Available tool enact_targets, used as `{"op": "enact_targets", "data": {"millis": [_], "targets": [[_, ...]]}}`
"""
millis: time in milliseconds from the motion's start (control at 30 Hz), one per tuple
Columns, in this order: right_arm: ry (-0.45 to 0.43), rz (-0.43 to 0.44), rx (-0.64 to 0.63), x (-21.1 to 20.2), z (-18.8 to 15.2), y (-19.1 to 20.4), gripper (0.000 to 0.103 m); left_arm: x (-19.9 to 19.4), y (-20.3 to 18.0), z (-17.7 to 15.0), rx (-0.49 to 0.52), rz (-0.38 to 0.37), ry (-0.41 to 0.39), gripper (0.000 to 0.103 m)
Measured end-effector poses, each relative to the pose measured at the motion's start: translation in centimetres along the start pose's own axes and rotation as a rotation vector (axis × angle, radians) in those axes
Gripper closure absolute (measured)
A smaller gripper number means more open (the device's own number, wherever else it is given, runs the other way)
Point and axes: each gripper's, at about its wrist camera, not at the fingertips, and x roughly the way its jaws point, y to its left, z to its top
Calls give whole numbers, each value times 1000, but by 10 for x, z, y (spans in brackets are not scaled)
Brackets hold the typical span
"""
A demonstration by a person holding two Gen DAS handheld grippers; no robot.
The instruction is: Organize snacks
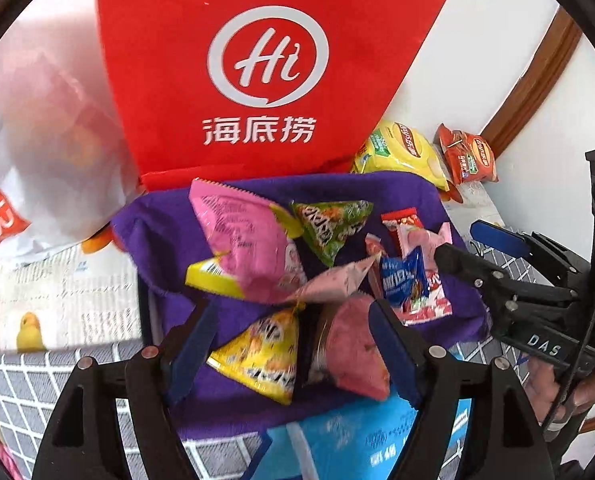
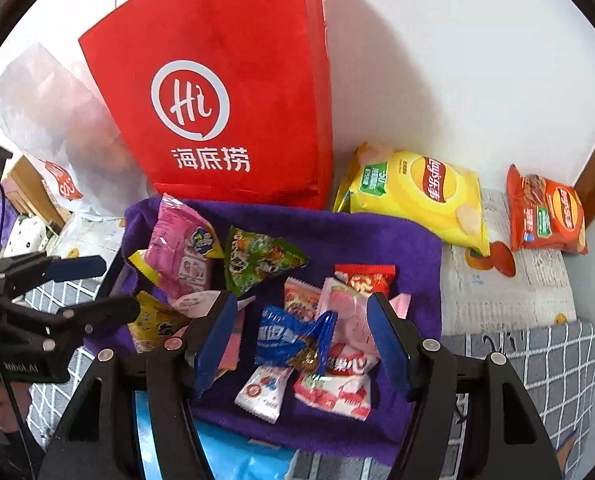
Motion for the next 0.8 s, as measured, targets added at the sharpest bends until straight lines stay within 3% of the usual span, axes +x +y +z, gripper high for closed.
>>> {"op": "enact_targets", "data": {"millis": [267,367,533,800], "targets": [[-13,-19,30,-35,-21,11,36,-31,-3,-26,-39,12,-23,25],[-31,-26,36,-57,-33,16,36,-55,-13,-41,-22,27,-67,14],[-74,-29,55,-101,-55,25,36,-91,-29,-65,-10,67,-126,9],[-121,-55,82,-161,-106,38,32,-138,-48,-117,-6,91,-193,8]]}}
